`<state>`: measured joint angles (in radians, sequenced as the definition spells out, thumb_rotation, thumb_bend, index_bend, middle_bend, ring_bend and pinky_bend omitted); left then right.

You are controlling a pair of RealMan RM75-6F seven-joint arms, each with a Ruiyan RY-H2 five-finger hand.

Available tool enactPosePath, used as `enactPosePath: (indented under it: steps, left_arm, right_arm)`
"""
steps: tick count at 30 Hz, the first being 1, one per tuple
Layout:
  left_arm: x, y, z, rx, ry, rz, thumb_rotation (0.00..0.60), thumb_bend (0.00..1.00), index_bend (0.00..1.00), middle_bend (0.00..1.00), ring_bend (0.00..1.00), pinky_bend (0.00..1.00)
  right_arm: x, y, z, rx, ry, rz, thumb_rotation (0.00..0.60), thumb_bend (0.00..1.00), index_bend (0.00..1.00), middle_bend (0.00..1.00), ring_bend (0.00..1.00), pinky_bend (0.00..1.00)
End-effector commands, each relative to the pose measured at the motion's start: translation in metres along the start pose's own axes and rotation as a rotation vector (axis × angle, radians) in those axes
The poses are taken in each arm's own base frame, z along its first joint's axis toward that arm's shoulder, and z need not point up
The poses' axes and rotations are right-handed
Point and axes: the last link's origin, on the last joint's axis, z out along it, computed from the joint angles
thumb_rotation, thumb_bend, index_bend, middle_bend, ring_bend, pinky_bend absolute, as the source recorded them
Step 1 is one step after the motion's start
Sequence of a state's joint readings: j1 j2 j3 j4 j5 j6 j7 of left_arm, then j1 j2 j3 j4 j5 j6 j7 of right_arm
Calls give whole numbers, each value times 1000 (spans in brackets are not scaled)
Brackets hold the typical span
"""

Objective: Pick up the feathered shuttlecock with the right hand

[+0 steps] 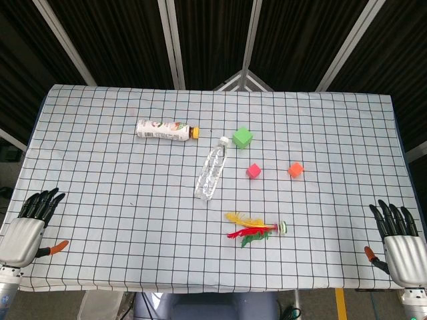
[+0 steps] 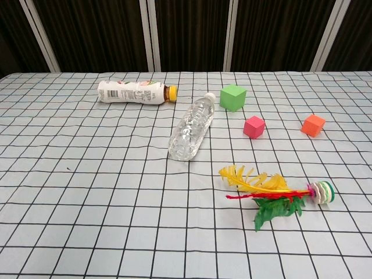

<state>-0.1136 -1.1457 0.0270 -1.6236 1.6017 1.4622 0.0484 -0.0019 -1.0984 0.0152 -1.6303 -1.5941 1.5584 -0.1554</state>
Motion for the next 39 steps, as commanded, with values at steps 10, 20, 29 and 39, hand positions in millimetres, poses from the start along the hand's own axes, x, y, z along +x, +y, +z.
enactPosePath:
  steps: [10, 20, 29, 39]
  left_arm:
    - [0, 0, 0, -2, 1, 0, 600, 0, 0, 0, 0, 0]
    - [0, 0, 0, -2, -1, -3, 600, 0, 0, 0, 0, 0]
    - [0, 0, 1, 3, -6, -6, 600, 0, 0, 0, 0, 0]
    - [1, -1, 1, 6, -10, -17, 600, 0, 0, 0, 0, 0]
  right_arm:
    - [1, -12, 8, 52, -3, 88, 600, 302, 0, 0, 0, 0]
    - [0, -70, 47, 287, -55, 295, 600, 302, 298, 78, 0, 0]
    - [-28, -159, 65, 467, -212, 348, 600, 302, 422, 161, 0, 0]
    - [-65, -227, 74, 510, -255, 397, 600, 302, 477, 197, 0, 0]
